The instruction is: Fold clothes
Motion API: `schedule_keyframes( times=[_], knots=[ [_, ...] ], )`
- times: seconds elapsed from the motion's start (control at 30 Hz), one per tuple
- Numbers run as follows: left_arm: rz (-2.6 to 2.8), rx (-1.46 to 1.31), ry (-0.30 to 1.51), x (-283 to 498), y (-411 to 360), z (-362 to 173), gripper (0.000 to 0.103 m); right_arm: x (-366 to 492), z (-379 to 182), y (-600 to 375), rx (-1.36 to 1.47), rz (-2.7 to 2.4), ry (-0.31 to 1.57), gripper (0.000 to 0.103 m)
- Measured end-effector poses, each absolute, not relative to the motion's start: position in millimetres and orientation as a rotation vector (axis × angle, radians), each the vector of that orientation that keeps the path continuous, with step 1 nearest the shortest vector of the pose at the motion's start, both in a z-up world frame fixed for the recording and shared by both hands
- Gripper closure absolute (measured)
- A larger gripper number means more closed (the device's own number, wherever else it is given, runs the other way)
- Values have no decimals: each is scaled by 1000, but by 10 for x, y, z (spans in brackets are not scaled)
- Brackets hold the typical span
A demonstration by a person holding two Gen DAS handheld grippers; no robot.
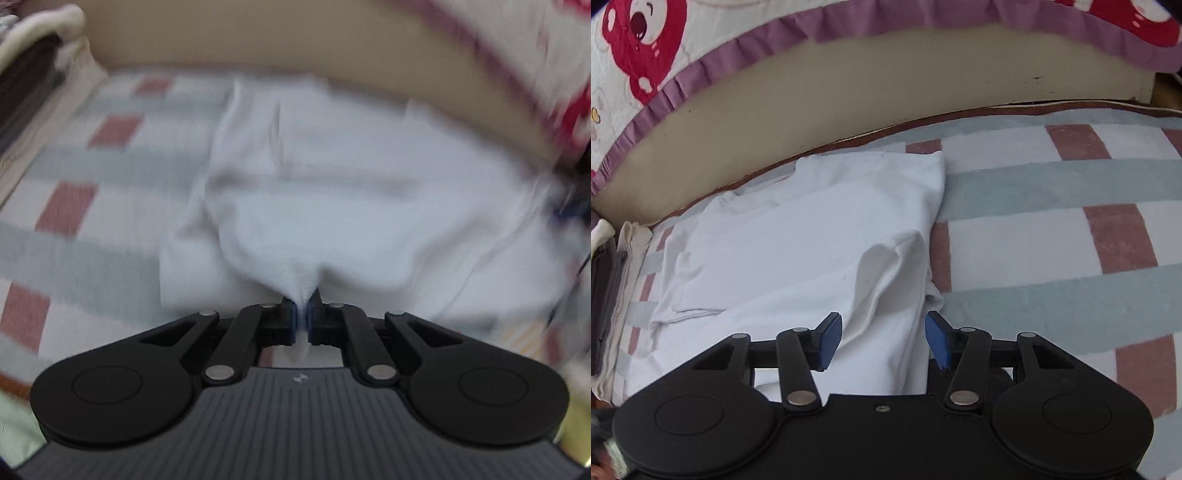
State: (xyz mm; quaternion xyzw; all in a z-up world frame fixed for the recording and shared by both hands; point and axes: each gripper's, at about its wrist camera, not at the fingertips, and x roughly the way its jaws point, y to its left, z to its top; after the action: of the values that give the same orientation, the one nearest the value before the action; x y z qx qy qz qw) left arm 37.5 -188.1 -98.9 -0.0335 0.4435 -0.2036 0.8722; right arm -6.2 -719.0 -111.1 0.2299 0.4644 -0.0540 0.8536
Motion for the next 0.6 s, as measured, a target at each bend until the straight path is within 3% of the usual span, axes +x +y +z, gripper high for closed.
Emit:
schedule_keyframes(
  times=[0.1, 0.3, 0.4, 0.43, 0.5, 0.6],
  knots=[
    [-402, -166, 838, 604, -1692, -850, 98, -8, -1136, -7032, 324, -104, 967, 48],
    [-340, -332, 825, 1277, -1454, -971, 98, 61, -1185, -6794, 76, -103, 946, 51],
    [-318, -116, 760, 1397, -1737, -1224, 98, 131, -1235, -6892, 91, -144, 898, 51],
    [-307, -66, 765, 1424, -1804, -1295, 98, 159, -1248, -6920, 96, -138, 883, 62],
    [-294, -61, 768, 1466, -1837, -1362, 98, 216, -1273, -6971, 103, -120, 851, 97],
    [-303, -126, 718, 1495, -1741, -1231, 98, 203, -1197, -7106, 158, -124, 740, 97]
  ],
)
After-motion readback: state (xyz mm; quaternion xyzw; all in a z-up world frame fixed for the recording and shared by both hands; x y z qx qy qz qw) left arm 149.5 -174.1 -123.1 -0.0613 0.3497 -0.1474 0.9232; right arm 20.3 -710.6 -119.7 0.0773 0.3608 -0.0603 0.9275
